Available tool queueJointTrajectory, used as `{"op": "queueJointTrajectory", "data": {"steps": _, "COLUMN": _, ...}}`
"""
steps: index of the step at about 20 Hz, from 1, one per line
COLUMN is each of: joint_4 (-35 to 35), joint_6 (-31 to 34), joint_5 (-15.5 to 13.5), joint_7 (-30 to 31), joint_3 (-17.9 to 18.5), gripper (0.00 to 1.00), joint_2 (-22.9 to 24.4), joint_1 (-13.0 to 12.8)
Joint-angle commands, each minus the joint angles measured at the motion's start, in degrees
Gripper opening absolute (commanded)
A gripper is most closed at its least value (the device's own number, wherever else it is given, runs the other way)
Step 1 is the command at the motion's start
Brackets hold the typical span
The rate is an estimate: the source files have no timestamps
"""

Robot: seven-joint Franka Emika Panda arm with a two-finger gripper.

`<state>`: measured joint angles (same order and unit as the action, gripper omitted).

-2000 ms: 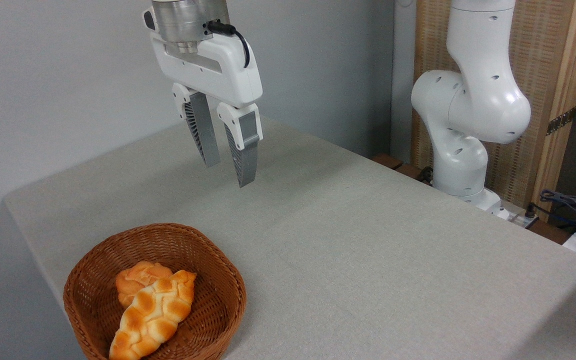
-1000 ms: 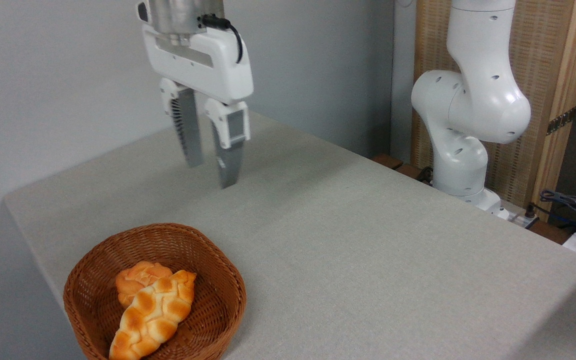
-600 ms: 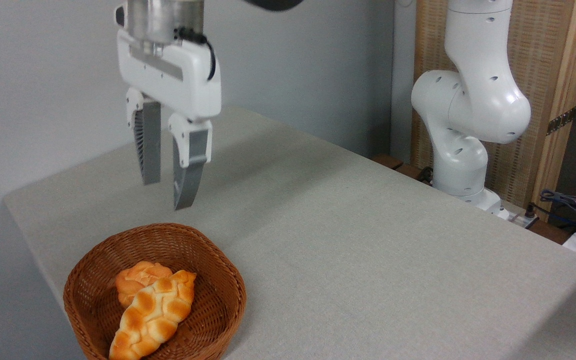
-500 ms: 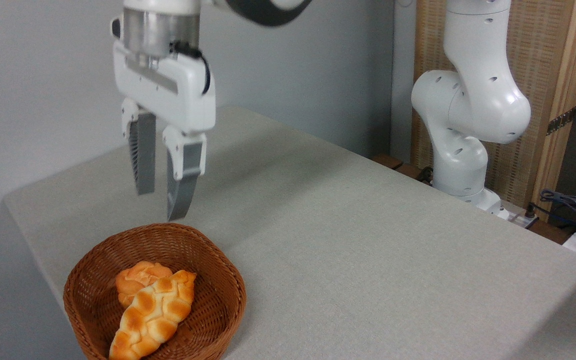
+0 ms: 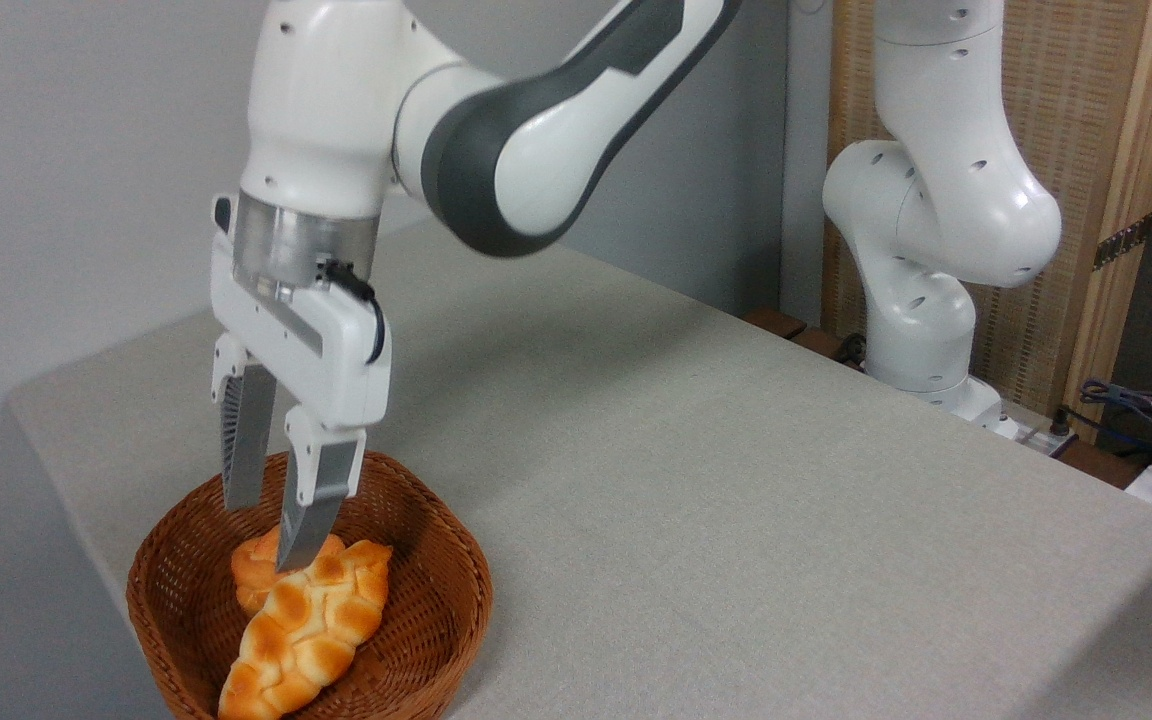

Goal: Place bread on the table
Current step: 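Lower the open gripper down onto the braided bread roll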

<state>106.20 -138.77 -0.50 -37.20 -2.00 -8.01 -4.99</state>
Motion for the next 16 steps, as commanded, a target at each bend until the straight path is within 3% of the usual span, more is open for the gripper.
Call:
{"op": "queueJointTrajectory", "data": {"steps": 1, "joint_4": 0.59, "joint_6": -1.76, "joint_5": 0.49, "joint_7": -0.33, "joint_3": 0.59, "gripper": 1.0, "joint_2": -0.42, "joint_1": 0.33}}
{"op": "queueJointTrajectory", "data": {"steps": 5, "joint_4": 0.76, "joint_6": -2.46, "joint_5": 5.85, "joint_7": -0.33, "joint_3": 0.68, "gripper": 1.0, "joint_2": -1.83, "joint_1": 1.12}}
{"op": "queueJointTrajectory", "data": {"steps": 16, "joint_4": 1.11, "joint_6": -3.08, "joint_5": 6.39, "joint_7": -0.68, "joint_3": 0.68, "gripper": 1.0, "joint_2": -2.97, "joint_1": 1.39}}
